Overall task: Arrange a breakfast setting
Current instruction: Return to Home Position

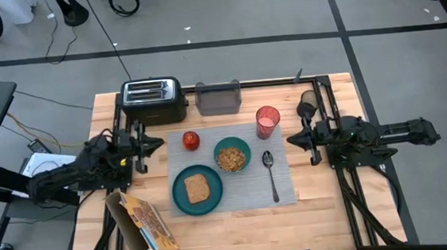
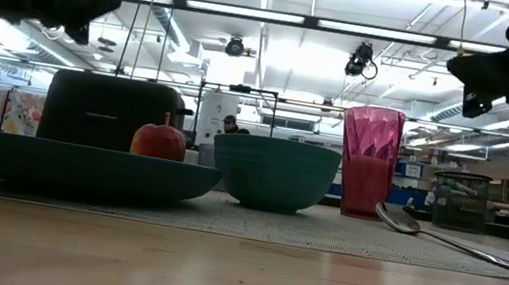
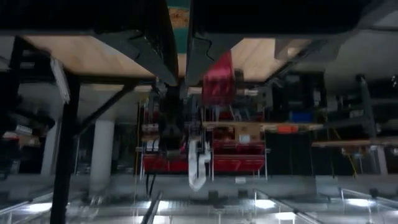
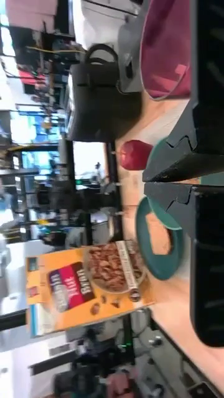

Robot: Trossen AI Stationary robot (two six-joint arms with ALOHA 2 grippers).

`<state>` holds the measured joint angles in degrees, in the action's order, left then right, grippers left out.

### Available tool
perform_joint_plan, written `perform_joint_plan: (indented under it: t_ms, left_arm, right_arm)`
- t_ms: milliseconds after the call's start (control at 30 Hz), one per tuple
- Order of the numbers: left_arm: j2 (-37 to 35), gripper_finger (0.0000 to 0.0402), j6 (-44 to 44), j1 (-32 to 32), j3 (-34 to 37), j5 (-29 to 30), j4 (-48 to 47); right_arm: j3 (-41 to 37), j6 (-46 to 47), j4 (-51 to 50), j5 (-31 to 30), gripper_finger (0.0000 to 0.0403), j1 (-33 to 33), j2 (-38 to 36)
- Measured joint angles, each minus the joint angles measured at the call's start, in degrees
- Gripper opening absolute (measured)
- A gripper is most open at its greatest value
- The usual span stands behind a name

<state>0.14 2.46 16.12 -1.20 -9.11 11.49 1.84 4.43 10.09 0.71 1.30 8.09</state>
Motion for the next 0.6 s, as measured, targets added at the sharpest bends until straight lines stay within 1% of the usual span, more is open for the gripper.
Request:
perform_joint_plan:
  t_ms: [67,167,267,400,467,600]
  left_arm:
    - [0.2,0.0041,1.0,0.0,0.7,0.2,-0.2]
    - [0.3,0.0041,1.3,0.0,0.7,0.4,-3.0]
    - [0.2,0.0041,1.4,0.0,0.7,0.5,-3.3]
    - [0.4,0.0041,1.4,0.0,0.8,0.5,-7.5]
    - [0.6,0.0041,1.4,0.0,0.8,0.7,-7.8]
    - [0.6,0.0041,1.4,0.0,0.8,0.7,-7.7]
  right_arm:
    - [-1.3,1.1,0.4,0.3,0.0022,0.3,-3.3]
    - [-1.5,2.3,-5.2,1.4,0.0022,0.4,-8.1]
    - [-1.5,0.9,-7.0,1.1,0.0022,0.4,-7.5]
    - [-1.5,-4.3,-7.3,0.2,0.0022,0.6,-7.4]
    - [-1.5,-4.9,-9.2,-0.3,0.0022,0.7,-6.9]
    - [-1.5,-4.9,-8.3,-1.2,0.0022,0.7,-6.3]
